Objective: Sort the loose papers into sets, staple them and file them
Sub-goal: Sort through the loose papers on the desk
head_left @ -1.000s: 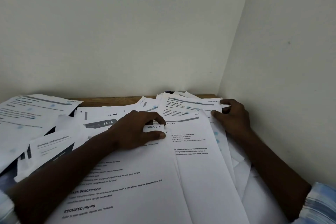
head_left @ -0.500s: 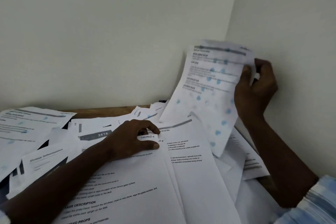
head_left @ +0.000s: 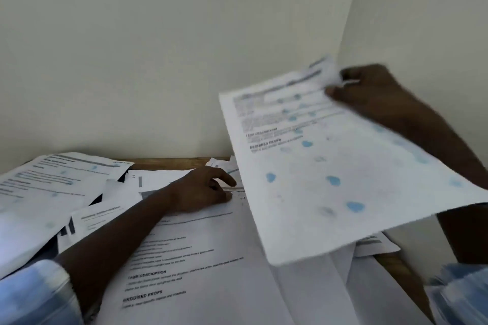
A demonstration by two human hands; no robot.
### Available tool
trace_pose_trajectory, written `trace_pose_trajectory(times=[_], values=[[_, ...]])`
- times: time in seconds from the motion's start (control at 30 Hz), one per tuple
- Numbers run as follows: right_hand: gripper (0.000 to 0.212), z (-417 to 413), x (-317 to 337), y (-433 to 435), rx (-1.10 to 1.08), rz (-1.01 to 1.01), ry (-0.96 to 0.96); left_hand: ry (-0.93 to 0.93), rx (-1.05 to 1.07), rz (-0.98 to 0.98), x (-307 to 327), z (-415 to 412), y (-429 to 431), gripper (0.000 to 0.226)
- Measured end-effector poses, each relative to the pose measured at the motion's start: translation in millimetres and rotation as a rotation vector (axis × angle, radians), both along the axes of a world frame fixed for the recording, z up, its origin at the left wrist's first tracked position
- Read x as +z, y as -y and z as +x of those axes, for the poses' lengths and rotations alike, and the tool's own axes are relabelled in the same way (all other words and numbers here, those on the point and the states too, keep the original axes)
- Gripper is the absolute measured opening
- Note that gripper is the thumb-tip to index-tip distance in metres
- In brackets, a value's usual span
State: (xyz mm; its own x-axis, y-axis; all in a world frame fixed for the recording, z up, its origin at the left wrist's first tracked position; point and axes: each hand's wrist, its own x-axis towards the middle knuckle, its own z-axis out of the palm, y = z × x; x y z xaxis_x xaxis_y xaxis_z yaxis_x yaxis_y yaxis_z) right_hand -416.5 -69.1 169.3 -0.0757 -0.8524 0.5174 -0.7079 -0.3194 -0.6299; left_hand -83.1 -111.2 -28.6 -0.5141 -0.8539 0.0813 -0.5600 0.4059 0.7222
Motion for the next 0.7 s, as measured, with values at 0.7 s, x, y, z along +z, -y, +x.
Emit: trace_pose_trajectory(times=[0.7], values=[[0.043,87,-164,-37,0.101,0.534,0.038,-0.235,0.082,0.299,8,2,5,0.045]])
